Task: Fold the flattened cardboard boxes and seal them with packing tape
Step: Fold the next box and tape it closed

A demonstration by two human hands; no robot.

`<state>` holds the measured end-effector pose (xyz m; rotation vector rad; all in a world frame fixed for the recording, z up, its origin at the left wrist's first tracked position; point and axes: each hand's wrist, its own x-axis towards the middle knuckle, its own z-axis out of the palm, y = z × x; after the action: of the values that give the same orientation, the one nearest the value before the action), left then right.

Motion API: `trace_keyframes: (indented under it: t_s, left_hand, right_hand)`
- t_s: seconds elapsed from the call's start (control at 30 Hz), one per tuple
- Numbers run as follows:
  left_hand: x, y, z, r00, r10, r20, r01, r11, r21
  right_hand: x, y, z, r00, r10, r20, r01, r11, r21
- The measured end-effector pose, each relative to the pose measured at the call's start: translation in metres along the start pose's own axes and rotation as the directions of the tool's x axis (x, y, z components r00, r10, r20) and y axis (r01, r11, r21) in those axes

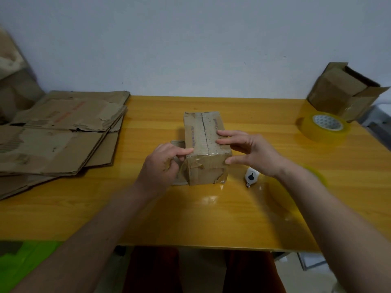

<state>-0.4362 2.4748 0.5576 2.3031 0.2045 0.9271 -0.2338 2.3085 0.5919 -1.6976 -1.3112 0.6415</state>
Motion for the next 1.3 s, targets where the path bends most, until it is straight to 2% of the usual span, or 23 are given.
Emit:
trace_keyframes:
  t_s: [0.07, 0.13, 0.23, 0.33, 0.53, 0.77, 0.87, 1.07, 1.2, 1.3]
  left_hand:
    - [0.0, 0.001, -0.002, 1.0, 0.006, 0.012, -0.006, 1.0, 0.014]
    - [0.0, 0.001, -0.004, 0.999, 0.026, 0.029, -0.027, 0.998, 0.054]
    - [0.002, 0.0, -0.006, 0.998, 0.041, 0.055, -0.046, 0.995, 0.084]
    - [0.002, -0.002, -0.008, 0.997, 0.038, 0.064, -0.044, 0.995, 0.092]
    - [0.006, -0.004, -0.016, 0.986, -0.019, 0.165, 0.012, 0.999, 0.045]
    - [0.007, 0.002, -0.001, 1.0, -0.017, -0.005, 0.017, 1.0, -0.026]
    - [0.003, -0.001, 0.011, 0.996, 0.005, -0.09, -0.005, 1.0, -0.002]
    - [0.005, -0.001, 0.029, 0.962, 0.049, -0.267, -0.044, 0.999, 0.024]
    - [0.006, -0.004, 0.026, 0.961, 0.074, -0.266, -0.069, 0.997, 0.026]
    - [0.003, -0.009, 0.021, 0.98, 0.079, -0.185, -0.079, 0.997, 0.007]
  right_hand:
    - [-0.003, -0.008, 0.0, 0.998, 0.043, 0.049, -0.038, 0.994, -0.1]
    - [-0.005, -0.021, 0.007, 0.997, 0.074, -0.003, -0.072, 0.946, -0.315]
    - [-0.003, -0.037, 0.032, 0.99, -0.022, -0.137, -0.068, 0.783, -0.618]
    - [-0.002, -0.034, 0.06, 0.982, -0.129, -0.139, -0.015, 0.677, -0.735]
    - [0.0, -0.021, 0.063, 0.959, -0.209, -0.194, 0.014, 0.714, -0.7]
    - [0.0, -0.016, 0.06, 0.965, -0.21, -0.156, 0.039, 0.706, -0.707]
    - [0.001, -0.016, 0.06, 0.972, -0.192, -0.136, 0.04, 0.703, -0.71]
    - [0.003, -0.024, 0.067, 0.957, -0.18, -0.228, -0.035, 0.708, -0.706]
    - [0.009, -0.026, 0.077, 0.905, -0.225, -0.361, -0.103, 0.708, -0.699]
    - [0.011, -0.023, 0.075, 0.912, -0.217, -0.349, -0.066, 0.761, -0.645]
